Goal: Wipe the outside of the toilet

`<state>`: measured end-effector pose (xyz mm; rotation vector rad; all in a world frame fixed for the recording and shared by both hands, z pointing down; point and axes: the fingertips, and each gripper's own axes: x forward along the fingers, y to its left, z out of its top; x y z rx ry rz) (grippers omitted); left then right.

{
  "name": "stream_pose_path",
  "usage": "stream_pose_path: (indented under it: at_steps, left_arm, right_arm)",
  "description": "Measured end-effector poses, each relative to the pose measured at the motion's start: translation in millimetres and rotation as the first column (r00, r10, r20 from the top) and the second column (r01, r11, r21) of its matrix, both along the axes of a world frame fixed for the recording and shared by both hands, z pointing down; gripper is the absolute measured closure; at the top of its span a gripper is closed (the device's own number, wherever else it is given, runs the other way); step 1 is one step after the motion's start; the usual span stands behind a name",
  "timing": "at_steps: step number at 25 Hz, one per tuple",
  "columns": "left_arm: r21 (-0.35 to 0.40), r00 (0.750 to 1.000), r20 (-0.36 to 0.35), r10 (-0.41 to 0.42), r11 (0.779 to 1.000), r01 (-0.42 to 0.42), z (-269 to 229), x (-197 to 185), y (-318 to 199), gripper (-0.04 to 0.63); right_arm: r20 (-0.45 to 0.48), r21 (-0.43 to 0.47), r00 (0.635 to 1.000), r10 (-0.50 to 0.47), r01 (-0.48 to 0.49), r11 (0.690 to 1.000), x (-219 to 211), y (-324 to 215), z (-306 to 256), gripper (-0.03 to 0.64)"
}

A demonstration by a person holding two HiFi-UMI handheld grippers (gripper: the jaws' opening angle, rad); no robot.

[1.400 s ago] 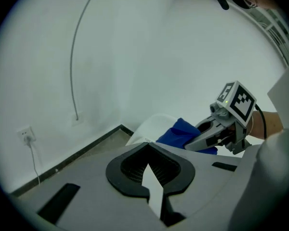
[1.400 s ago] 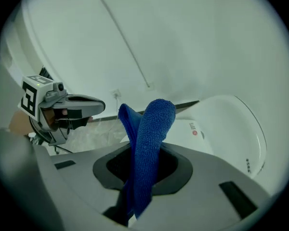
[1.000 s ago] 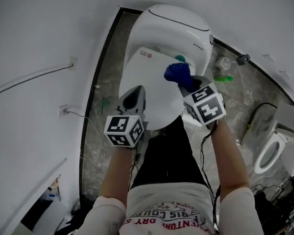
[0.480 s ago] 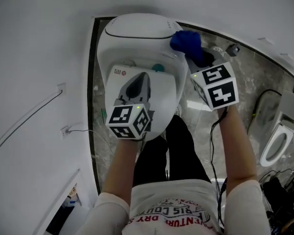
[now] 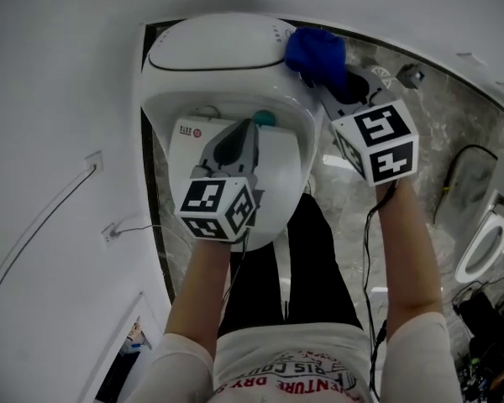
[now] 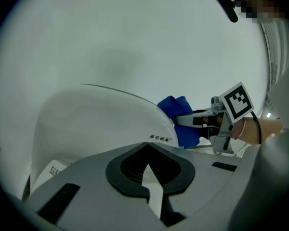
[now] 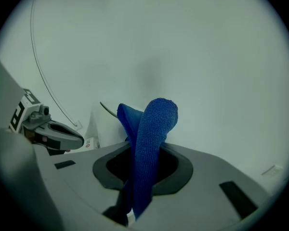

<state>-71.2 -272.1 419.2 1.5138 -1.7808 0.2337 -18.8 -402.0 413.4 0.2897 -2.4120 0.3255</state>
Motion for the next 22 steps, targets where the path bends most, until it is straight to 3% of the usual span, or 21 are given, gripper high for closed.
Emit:
stream_pose_path:
  at_steps: [8, 13, 22]
  left_arm:
    - [-0.015, 0.99, -0.029, 0.136, 0.99, -0.137, 24.8, 26.2, -0.5, 0.588]
    - [-0.015, 0.977, -0.044, 0.208, 0.978, -0.208, 37.8, 42.1, 4.7, 0.588]
    - [-0.039, 0.937, -0.089, 0.337, 0.939, -0.342, 71.1, 75.6, 18.0, 0.588]
  right_arm:
    - [-0.007, -0.04, 0.995, 0.1, -0.1, 0.994, 27.2, 22.5, 32.1, 0.54]
    - [0.039, -0.072, 0.986, 0.164, -0.161, 0.984, 43.8, 34.5, 47.9, 0.54]
    - [0.066, -0.151, 0.965, 0.255, -0.243, 0.958, 79.8, 66.9, 94.5, 0.54]
